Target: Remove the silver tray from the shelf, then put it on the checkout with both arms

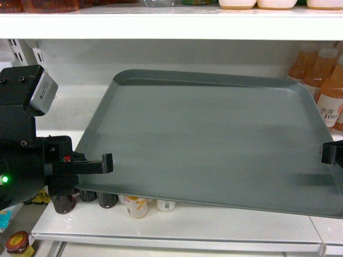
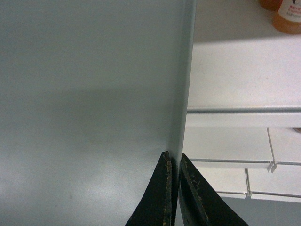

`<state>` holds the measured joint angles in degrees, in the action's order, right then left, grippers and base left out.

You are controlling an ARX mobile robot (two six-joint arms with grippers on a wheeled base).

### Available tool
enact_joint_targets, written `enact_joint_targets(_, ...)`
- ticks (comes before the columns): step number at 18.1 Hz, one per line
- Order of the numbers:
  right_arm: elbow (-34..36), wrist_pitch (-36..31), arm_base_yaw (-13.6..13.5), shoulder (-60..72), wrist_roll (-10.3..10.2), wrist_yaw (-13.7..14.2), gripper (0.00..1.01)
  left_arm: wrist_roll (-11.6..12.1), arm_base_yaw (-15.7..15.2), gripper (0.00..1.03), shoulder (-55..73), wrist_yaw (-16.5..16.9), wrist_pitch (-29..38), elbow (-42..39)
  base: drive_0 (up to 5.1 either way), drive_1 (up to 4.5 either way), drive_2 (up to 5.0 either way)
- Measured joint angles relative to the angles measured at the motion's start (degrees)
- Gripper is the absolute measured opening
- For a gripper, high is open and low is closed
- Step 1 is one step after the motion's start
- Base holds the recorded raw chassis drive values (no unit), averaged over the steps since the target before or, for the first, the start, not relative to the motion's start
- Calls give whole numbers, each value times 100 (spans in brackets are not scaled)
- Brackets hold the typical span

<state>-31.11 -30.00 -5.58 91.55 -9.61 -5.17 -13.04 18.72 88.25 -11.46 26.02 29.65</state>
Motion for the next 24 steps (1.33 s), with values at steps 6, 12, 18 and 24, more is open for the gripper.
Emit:
enact_joint_targets(6, 0, -2, 0, -2, -2, -2, 3, 0, 0, 3, -11, -11, -7, -11, 1, -421, 423)
enact_joint_targets(12, 0, 17, -4, -2, -2, -4, 3, 2, -4, 3, -13, -24, -24, -11, 4, -419, 426)
enact_joint_targets(18, 0, -9, -4, 0, -2, -4, 3, 2, 0, 3, -11, -28, -4, -11, 15, -408, 438)
enact_joint_targets(24, 0, 0, -4, 0, -4, -7, 3, 2, 0, 3, -11, -33, -11, -11, 6, -417, 429)
